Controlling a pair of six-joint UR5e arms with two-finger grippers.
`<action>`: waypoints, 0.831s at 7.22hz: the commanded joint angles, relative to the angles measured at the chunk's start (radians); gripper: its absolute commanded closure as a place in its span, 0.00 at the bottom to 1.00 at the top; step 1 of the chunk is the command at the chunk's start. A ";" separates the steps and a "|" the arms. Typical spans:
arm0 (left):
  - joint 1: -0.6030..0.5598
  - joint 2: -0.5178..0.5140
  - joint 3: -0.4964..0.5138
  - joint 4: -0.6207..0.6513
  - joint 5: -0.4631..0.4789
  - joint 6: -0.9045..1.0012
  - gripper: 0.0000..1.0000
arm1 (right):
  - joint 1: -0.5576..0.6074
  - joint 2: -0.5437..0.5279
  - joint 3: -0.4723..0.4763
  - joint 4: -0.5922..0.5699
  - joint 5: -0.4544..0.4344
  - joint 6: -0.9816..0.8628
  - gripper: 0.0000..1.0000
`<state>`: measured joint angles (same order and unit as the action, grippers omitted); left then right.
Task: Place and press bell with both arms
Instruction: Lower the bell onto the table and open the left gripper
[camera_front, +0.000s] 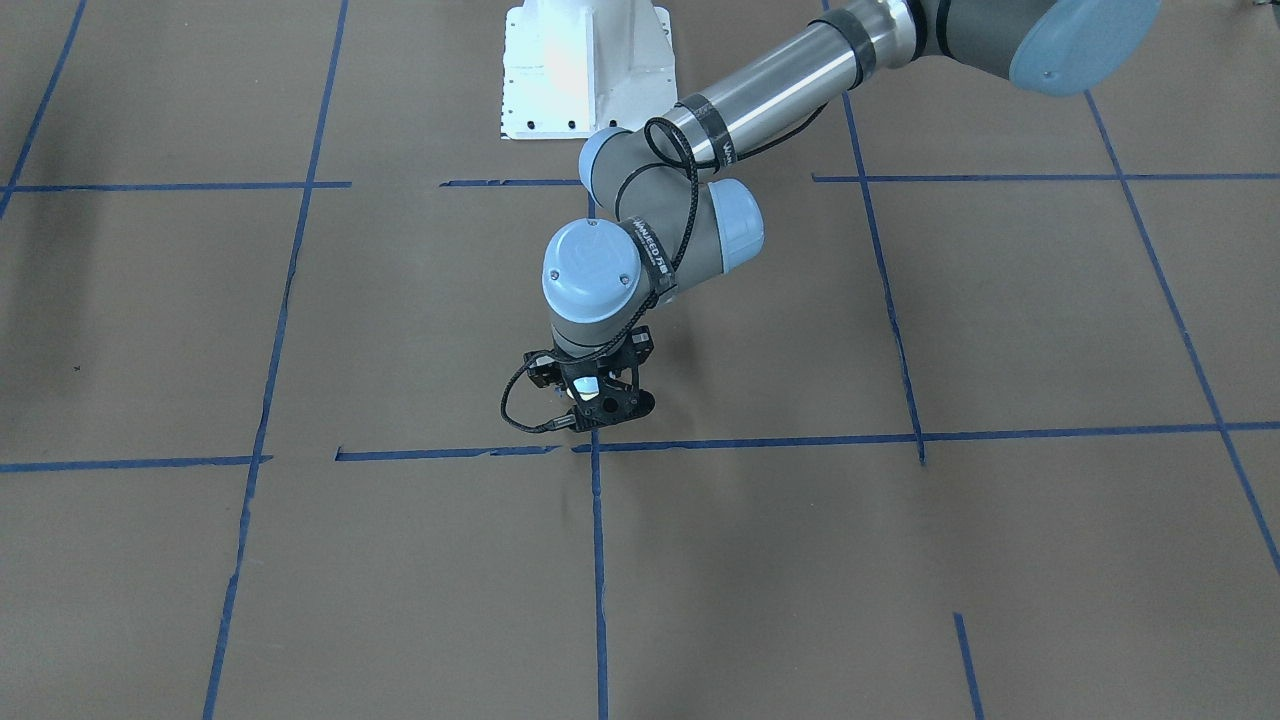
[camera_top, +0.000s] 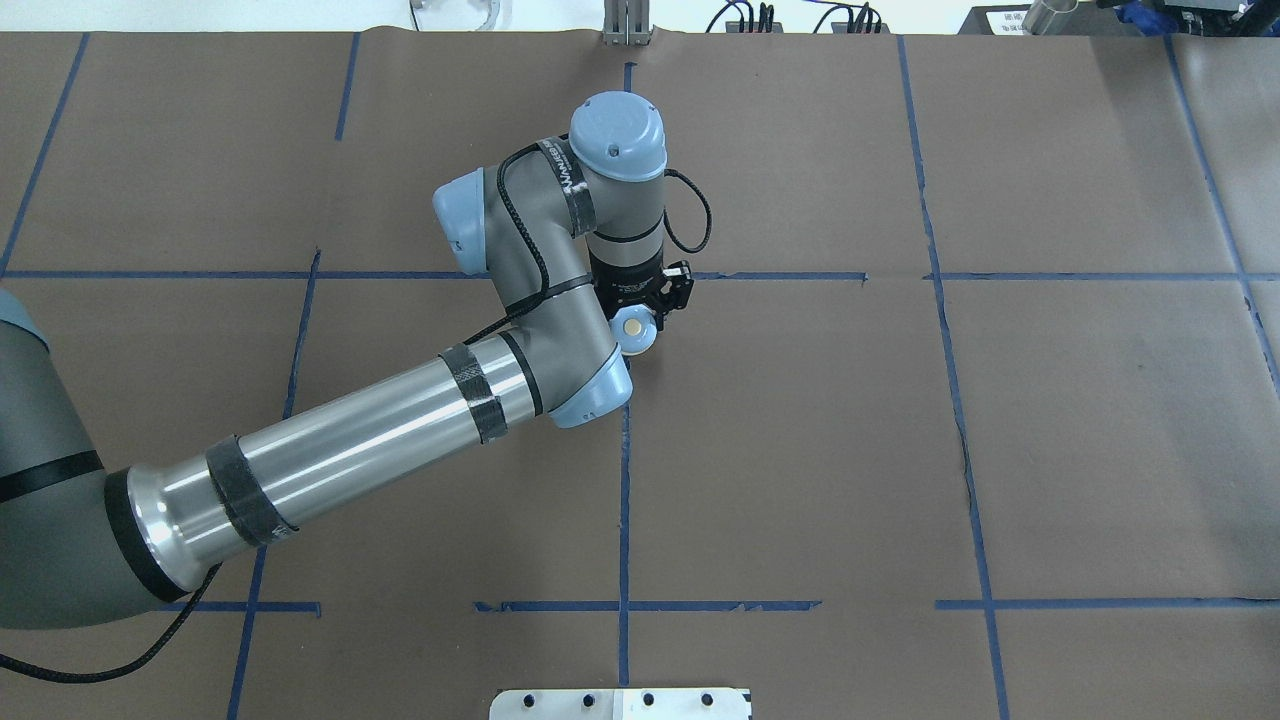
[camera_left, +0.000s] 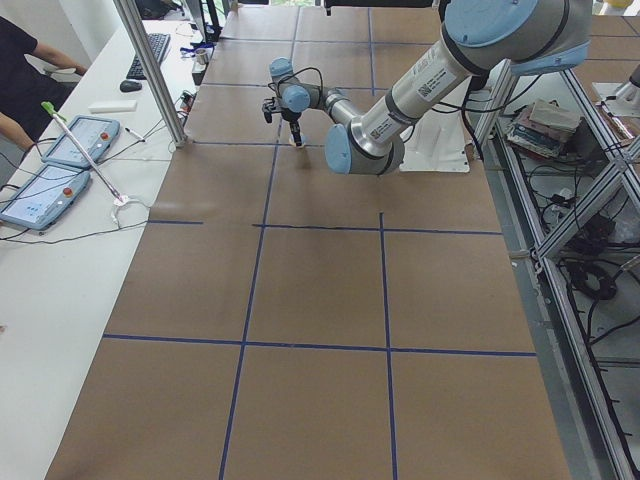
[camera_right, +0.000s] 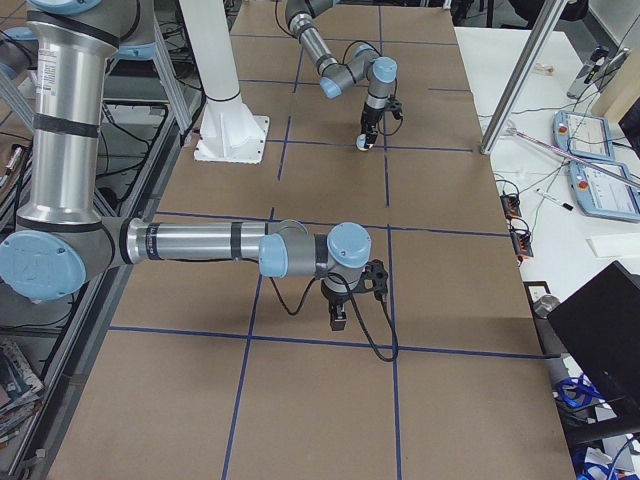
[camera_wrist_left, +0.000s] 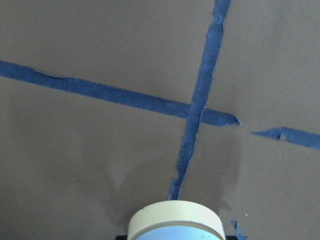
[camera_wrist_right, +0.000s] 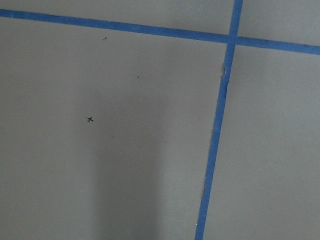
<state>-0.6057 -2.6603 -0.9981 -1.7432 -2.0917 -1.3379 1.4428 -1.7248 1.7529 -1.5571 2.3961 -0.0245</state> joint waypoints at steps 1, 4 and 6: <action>0.000 0.003 -0.002 -0.001 0.039 0.008 0.08 | -0.008 0.005 0.000 0.000 0.000 0.000 0.00; -0.015 0.029 -0.084 0.002 0.036 0.006 0.00 | -0.022 0.016 -0.001 0.009 0.008 0.002 0.00; -0.043 0.182 -0.355 0.004 0.030 0.005 0.00 | -0.091 0.028 -0.001 0.179 0.072 0.152 0.00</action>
<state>-0.6325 -2.5690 -1.1936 -1.7402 -2.0585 -1.3323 1.3957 -1.7019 1.7502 -1.4774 2.4427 0.0275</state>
